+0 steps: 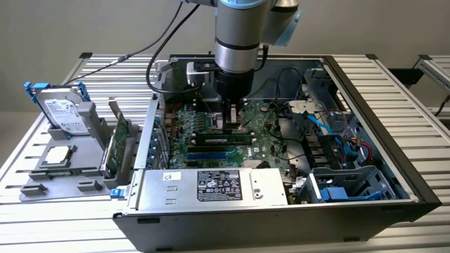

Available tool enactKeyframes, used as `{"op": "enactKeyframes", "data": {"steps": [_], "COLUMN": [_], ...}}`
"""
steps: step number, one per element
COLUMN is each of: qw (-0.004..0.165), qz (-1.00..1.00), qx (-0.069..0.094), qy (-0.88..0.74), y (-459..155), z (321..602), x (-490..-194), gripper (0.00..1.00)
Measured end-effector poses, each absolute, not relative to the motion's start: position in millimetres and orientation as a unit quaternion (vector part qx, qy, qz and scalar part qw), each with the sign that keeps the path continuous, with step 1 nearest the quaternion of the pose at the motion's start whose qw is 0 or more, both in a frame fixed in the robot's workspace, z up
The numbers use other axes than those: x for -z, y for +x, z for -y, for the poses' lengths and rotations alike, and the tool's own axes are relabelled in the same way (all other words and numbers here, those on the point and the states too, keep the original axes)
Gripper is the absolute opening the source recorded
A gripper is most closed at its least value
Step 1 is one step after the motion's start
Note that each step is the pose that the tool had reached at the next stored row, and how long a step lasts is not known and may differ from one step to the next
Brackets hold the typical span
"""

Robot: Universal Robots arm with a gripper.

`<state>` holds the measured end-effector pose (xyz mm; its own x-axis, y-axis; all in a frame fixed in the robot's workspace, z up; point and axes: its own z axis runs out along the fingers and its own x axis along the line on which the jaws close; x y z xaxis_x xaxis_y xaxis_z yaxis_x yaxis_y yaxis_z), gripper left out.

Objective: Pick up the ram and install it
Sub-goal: 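Insert the ram into the slot, then press down the ram until it locks into place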

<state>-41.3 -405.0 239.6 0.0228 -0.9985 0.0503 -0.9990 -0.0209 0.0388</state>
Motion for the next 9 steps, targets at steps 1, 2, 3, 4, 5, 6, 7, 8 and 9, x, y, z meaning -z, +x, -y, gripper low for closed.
{"op": "enactKeyframes", "data": {"steps": [1, 2, 3, 4, 5, 6, 7, 8, 9], "qw": [0.032, 0.031, 0.031, 0.032, 0.032, 0.031, 0.032, 0.031, 0.032], "qz": [0.699, 0.699, 0.699, 0.699, 0.699, 0.699, 0.699, 0.699, 0.699], "qx": [-0.004, -0.004, -0.004, -0.004, -0.004, -0.004, -0.004, -0.004, -0.004], "qy": [0.714, 0.714, 0.714, 0.714, 0.714, 0.714, 0.714, 0.714, 0.714], "y": [-41.3, -41.3, -41.3, -41.3, -41.3, -41.3, -41.3, -41.3, -41.3], "z": [405.0, 405.0, 405.0, 405.0, 405.0, 405.0, 405.0, 405.0, 405.0], "x": [-239.6, -239.6, -239.6, -239.6, -239.6, -239.6, -239.6, -239.6, -239.6], "gripper": [0.13, 0.13, 0.11, 0.11, 0.11, 0.11, 0.11, 0.11, 0.11]}}
